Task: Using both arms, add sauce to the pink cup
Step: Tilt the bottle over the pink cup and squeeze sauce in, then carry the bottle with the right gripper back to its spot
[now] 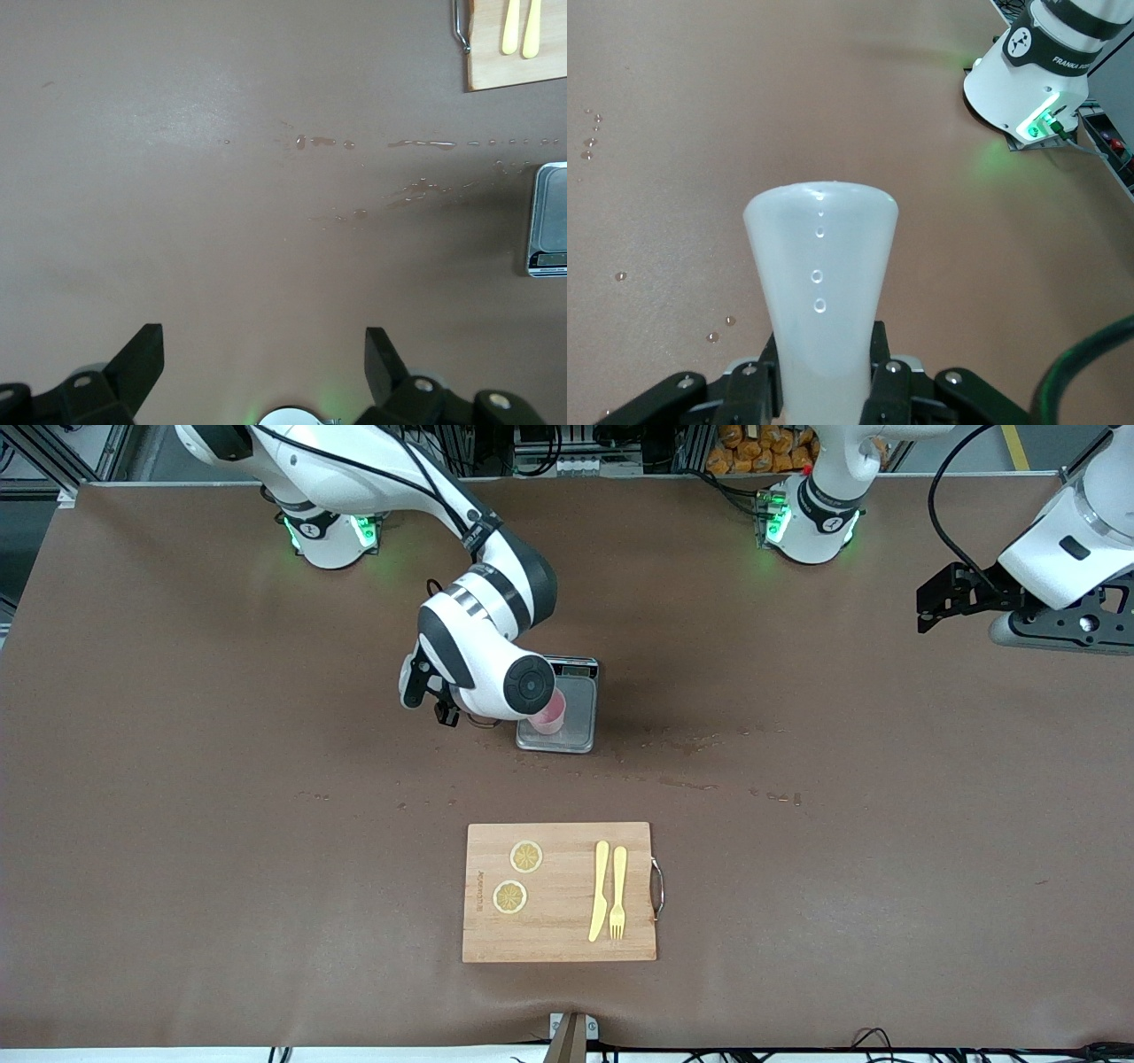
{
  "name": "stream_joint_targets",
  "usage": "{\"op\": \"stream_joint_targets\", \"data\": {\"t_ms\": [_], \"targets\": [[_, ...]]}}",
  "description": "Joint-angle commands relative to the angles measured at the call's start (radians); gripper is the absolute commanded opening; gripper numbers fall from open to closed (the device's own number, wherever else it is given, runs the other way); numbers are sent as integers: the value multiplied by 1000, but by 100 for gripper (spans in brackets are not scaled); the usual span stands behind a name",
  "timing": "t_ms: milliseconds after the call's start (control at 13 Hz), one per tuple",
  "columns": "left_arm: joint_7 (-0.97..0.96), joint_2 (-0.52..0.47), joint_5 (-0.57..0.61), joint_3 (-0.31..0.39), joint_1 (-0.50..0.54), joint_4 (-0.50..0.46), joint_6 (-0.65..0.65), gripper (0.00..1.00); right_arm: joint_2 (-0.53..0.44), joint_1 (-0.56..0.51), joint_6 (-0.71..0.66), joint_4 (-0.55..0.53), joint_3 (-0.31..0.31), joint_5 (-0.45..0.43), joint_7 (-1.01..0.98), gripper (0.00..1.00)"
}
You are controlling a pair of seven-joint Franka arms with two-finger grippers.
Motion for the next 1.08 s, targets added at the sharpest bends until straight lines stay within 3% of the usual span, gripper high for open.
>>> {"op": "stream_joint_targets", "data": {"t_ms": [0, 231, 769, 1000], "targets": [[-2, 3, 0, -7, 7, 16, -19, 100, 5, 3, -34, 39, -6, -22, -1, 25], [-2, 6, 0, -6, 8, 16, -18, 100, -48, -45, -32, 36, -4, 6, -94, 26], [-1, 11, 0, -6, 7, 16, -10, 100, -210, -268, -17, 5, -1, 176, -366, 29], [-1, 14, -4, -7, 7, 16, -10, 100, -274, -390, 17, -58, -3, 283, -520, 31]]}}
